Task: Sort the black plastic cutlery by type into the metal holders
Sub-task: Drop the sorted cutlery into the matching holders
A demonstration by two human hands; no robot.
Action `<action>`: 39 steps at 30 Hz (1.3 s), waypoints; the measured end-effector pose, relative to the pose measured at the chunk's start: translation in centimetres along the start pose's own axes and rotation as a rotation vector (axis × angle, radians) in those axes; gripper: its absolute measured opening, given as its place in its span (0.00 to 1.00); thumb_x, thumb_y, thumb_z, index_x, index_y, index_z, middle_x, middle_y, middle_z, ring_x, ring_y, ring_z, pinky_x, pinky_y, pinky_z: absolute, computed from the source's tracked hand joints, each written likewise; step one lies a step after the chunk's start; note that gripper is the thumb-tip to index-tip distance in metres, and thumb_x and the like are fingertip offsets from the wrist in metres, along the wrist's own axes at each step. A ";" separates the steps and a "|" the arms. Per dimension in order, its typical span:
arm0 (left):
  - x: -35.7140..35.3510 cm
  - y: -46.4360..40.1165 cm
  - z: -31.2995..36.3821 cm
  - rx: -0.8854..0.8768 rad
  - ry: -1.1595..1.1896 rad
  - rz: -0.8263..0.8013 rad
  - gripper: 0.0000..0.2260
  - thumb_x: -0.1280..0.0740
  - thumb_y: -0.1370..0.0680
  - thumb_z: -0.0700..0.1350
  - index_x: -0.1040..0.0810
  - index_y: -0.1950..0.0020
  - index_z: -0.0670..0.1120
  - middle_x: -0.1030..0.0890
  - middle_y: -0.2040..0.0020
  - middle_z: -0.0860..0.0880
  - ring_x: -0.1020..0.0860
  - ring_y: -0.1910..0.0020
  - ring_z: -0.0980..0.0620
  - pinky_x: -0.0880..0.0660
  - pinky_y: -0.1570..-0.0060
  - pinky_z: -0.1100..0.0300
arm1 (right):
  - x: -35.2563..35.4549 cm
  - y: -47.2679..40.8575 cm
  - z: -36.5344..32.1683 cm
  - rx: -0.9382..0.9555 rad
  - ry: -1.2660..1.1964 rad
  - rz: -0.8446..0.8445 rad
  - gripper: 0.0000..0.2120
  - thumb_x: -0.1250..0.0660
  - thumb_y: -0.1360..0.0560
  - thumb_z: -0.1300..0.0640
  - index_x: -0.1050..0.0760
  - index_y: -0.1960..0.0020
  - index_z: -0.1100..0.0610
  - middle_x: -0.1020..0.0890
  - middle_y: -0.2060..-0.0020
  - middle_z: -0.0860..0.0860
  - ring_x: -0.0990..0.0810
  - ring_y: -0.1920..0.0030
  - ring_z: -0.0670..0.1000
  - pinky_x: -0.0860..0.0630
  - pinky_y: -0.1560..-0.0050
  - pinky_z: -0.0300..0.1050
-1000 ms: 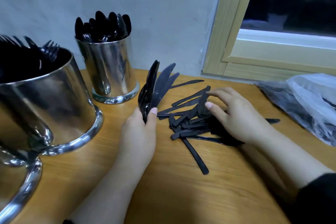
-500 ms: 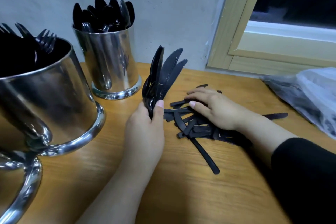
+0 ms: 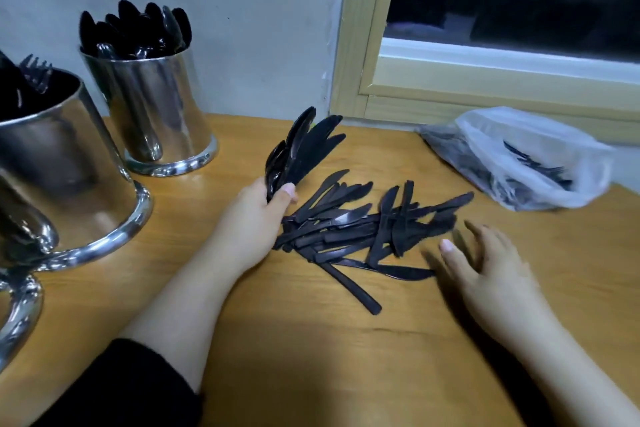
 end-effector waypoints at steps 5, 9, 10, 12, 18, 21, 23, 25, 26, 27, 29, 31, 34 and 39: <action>-2.8 -1.2 2.1 -0.042 -0.223 -0.120 0.13 0.42 0.14 0.53 0.24 0.49 0.47 0.21 0.54 0.51 0.23 0.54 0.48 0.34 0.61 0.55 | -3.0 -1.9 -2.7 0.005 0.088 -0.054 0.41 0.54 0.23 0.27 0.51 0.18 0.50 0.48 0.18 0.50 0.51 0.19 0.54 0.56 0.21 0.62; -4.4 -1.0 2.5 -0.021 -0.231 -0.092 0.15 0.43 0.14 0.52 0.23 0.46 0.44 0.20 0.50 0.46 0.23 0.51 0.44 0.33 0.57 0.53 | -5.2 -4.8 -4.9 0.147 0.183 -0.098 0.38 0.56 0.21 0.29 0.48 0.18 0.49 0.47 0.19 0.48 0.52 0.19 0.52 0.55 0.20 0.58; -4.6 -0.7 2.6 -0.006 -0.216 -0.068 0.15 0.43 0.13 0.52 0.23 0.46 0.43 0.20 0.50 0.45 0.23 0.51 0.43 0.32 0.57 0.53 | -5.7 -5.0 -5.7 0.216 0.185 -0.121 0.36 0.56 0.20 0.31 0.47 0.18 0.48 0.46 0.19 0.47 0.51 0.19 0.50 0.54 0.20 0.56; -5.0 0.0 2.6 0.032 -0.176 -0.015 0.16 0.43 0.14 0.53 0.23 0.45 0.42 0.19 0.49 0.44 0.23 0.48 0.41 0.28 0.50 0.50 | -6.4 -5.4 -7.2 0.348 0.163 -0.155 0.32 0.55 0.19 0.34 0.45 0.19 0.47 0.44 0.19 0.45 0.49 0.19 0.48 0.53 0.20 0.54; -5.9 2.9 3.2 0.100 0.056 0.089 0.14 0.41 0.14 0.53 0.22 0.47 0.45 0.18 0.53 0.47 0.21 0.51 0.44 0.24 0.52 0.51 | -6.4 -6.3 -9.5 0.507 -0.099 -0.226 0.23 0.49 0.16 0.42 0.36 0.23 0.45 0.34 0.23 0.42 0.37 0.23 0.46 0.47 0.23 0.44; -4.2 4.4 2.6 0.115 0.172 0.133 0.16 0.40 0.15 0.55 0.22 0.50 0.45 0.20 0.59 0.44 0.22 0.60 0.43 0.30 0.61 0.54 | -3.1 -4.9 -8.3 0.454 -0.293 -0.124 0.21 0.41 0.17 0.45 0.30 0.26 0.48 0.29 0.27 0.42 0.32 0.30 0.38 0.39 0.32 0.33; -2.2 5.3 1.2 0.090 0.156 0.165 0.20 0.40 0.16 0.58 0.20 0.47 0.43 0.17 0.54 0.40 0.20 0.56 0.39 0.30 0.59 0.55 | -1.3 -2.3 -7.2 0.483 -0.268 -0.093 0.16 0.37 0.19 0.46 0.24 0.32 0.47 0.22 0.38 0.41 0.25 0.45 0.31 0.35 0.45 0.23; -0.9 6.5 0.2 0.058 0.172 0.160 0.25 0.42 0.20 0.64 0.18 0.44 0.45 0.16 0.52 0.48 0.19 0.53 0.48 0.28 0.51 0.55 | 0.2 1.0 -6.2 0.540 -0.245 -0.084 0.12 0.34 0.21 0.45 0.19 0.43 0.49 0.21 0.51 0.43 0.23 0.51 0.39 0.31 0.51 0.28; -0.3 7.1 0.0 0.042 0.172 0.166 0.24 0.42 0.20 0.64 0.17 0.43 0.48 0.15 0.49 0.53 0.18 0.50 0.54 0.26 0.46 0.56 | 1.0 2.7 -5.8 0.570 -0.220 -0.060 0.11 0.33 0.23 0.44 0.19 0.49 0.50 0.22 0.55 0.44 0.24 0.53 0.43 0.29 0.51 0.34; 0.1 7.8 -0.1 0.032 0.162 0.182 0.20 0.42 0.17 0.60 0.17 0.43 0.49 0.15 0.49 0.56 0.18 0.50 0.59 0.25 0.45 0.57 | 1.6 4.4 -5.4 0.596 -0.197 -0.038 0.12 0.32 0.24 0.42 0.20 0.55 0.50 0.23 0.58 0.45 0.24 0.55 0.45 0.29 0.53 0.39; 0.8 9.2 -0.3 0.024 0.168 0.230 0.17 0.42 0.14 0.53 0.18 0.48 0.45 0.15 0.57 0.53 0.18 0.58 0.61 0.23 0.52 0.61 | 1.8 7.7 -5.0 0.619 -0.179 -0.067 0.14 0.31 0.27 0.39 0.24 0.61 0.50 0.24 0.62 0.44 0.25 0.59 0.47 0.29 0.57 0.39; 1.2 10.5 -0.6 0.035 0.226 0.248 0.18 0.41 0.15 0.52 0.20 0.53 0.41 0.19 0.65 0.45 0.21 0.66 0.52 0.23 0.60 0.54 | 0.4 10.3 -4.5 0.567 -0.137 -0.148 0.17 0.32 0.28 0.34 0.25 0.60 0.48 0.24 0.62 0.42 0.24 0.59 0.46 0.29 0.57 0.39; 1.2 12.3 -1.0 0.104 0.332 0.231 0.20 0.39 0.16 0.54 0.23 0.54 0.38 0.26 0.68 0.44 0.28 0.70 0.47 0.29 0.65 0.48 | -1.7 12.2 -4.1 0.546 -0.019 -0.131 0.17 0.33 0.30 0.32 0.25 0.54 0.45 0.24 0.59 0.41 0.25 0.56 0.46 0.26 0.52 0.50; 1.1 15.8 -1.6 0.226 0.575 0.247 0.13 0.36 0.16 0.49 0.23 0.49 0.39 0.25 0.66 0.48 0.31 0.70 0.49 0.31 0.70 0.53 | -1.7 12.1 -5.3 0.374 0.050 -0.149 0.08 0.28 0.26 0.47 0.23 0.55 0.50 0.19 0.58 0.46 0.21 0.53 0.53 0.26 0.52 0.48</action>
Point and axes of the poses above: each hand's wrist, its own y-axis away from the middle knuckle, its own x-axis out of the back of the hand, z = x × y, the point moved 8 cm from there along -y, towards the middle knuckle
